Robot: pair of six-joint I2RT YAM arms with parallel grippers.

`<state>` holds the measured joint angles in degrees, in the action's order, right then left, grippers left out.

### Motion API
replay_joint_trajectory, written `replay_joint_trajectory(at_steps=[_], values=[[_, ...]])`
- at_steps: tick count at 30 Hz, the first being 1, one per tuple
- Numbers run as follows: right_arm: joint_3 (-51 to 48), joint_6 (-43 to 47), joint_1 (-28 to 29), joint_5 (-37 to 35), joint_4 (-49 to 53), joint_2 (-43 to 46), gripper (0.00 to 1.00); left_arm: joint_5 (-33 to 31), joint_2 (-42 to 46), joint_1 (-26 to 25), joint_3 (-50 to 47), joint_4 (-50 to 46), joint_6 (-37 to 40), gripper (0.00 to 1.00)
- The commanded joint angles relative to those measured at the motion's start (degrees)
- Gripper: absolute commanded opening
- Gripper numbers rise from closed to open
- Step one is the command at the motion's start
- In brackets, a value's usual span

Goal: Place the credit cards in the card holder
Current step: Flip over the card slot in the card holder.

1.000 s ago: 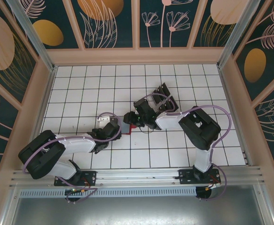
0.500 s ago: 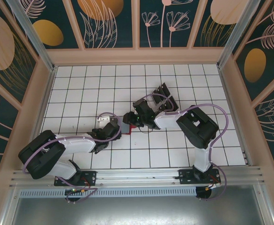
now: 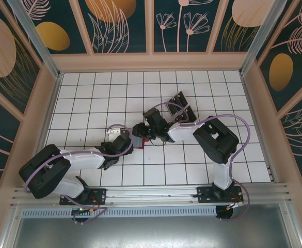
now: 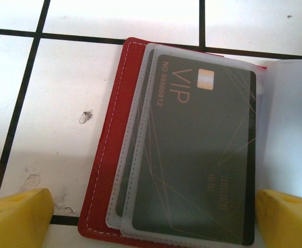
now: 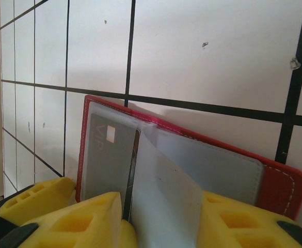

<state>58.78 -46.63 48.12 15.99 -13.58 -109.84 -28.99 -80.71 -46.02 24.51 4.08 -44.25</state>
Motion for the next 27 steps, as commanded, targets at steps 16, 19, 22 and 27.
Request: replay_joint_trajectory(at_steps=[16,19,22,27], values=[[10.36,0.06,3.77,1.5,2.71,-4.25,0.41,-5.94,26.61,0.48,4.71,-15.18,-4.01,0.98],[13.66,0.05,4.17,1.63,3.64,-7.57,0.41,-6.14,28.11,0.46,5.19,-16.1,-4.18,0.99],[16.72,0.21,4.27,1.67,4.6,-11.12,0.41,-6.43,28.93,0.47,4.81,-16.21,-4.47,0.99],[20.39,0.25,4.36,2.37,5.74,-14.67,0.41,-6.08,28.94,0.41,4.43,-16.25,-4.74,0.98]])
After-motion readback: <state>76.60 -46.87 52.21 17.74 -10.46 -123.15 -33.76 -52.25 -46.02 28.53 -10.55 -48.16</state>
